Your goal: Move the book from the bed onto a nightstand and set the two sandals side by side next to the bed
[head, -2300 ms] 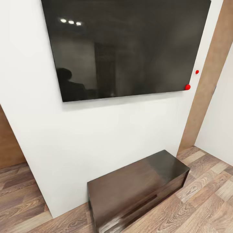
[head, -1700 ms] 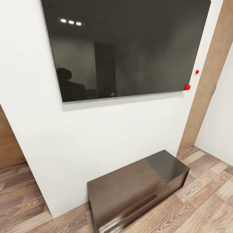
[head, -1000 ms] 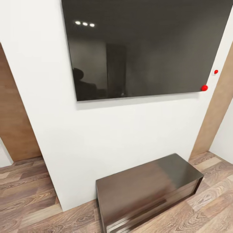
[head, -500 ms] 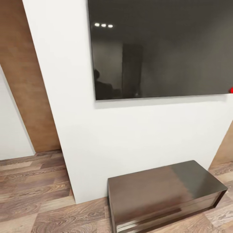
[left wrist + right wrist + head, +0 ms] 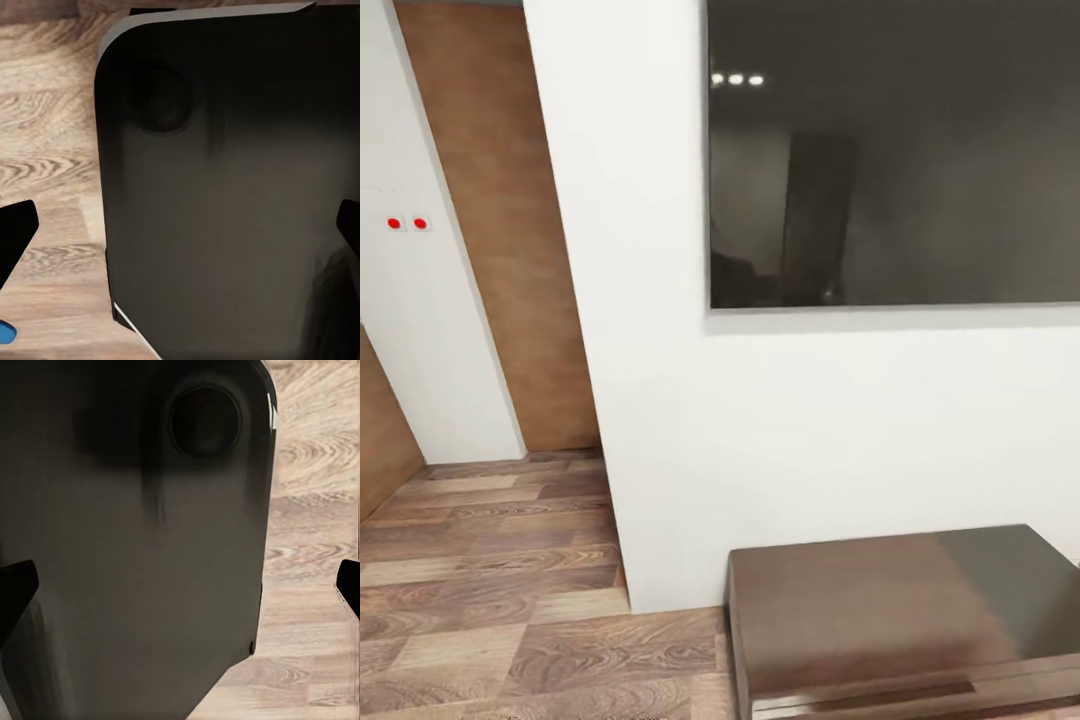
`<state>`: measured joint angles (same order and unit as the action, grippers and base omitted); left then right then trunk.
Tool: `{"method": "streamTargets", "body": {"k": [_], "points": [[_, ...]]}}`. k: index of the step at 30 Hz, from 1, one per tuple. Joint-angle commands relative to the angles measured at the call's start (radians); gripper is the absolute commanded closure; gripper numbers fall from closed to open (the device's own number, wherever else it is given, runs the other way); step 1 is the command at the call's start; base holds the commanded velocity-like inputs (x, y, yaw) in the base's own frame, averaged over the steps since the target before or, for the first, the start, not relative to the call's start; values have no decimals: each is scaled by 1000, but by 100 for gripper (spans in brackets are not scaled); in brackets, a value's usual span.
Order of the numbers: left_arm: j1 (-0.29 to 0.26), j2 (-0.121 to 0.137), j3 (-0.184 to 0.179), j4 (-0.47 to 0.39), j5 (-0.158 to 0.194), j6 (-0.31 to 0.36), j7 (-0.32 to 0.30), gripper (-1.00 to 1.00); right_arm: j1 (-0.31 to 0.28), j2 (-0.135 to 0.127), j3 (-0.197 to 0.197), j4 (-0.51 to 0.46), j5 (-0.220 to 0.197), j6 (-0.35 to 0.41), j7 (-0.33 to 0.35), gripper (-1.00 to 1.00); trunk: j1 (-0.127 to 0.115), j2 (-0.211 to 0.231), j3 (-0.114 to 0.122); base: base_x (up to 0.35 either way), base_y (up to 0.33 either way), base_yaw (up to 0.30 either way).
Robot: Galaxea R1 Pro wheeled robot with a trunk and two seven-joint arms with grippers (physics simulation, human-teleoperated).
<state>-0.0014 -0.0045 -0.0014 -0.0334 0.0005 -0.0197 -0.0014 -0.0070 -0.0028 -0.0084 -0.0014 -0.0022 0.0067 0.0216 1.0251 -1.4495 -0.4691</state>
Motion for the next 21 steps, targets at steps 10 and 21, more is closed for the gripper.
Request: {"method": "streamTargets", "body": {"k": [10,21], "points": [[0,0,-1,-2,1,-7,0,-100,-1,0,-1,0,1,0,-2,-100,0,0,-1,0,0,293],[0,0,-1,-1,1,-34,0,-100,-1,-2,0,0,1,0,0,-100,0,0,-1,0,0,292]]}}
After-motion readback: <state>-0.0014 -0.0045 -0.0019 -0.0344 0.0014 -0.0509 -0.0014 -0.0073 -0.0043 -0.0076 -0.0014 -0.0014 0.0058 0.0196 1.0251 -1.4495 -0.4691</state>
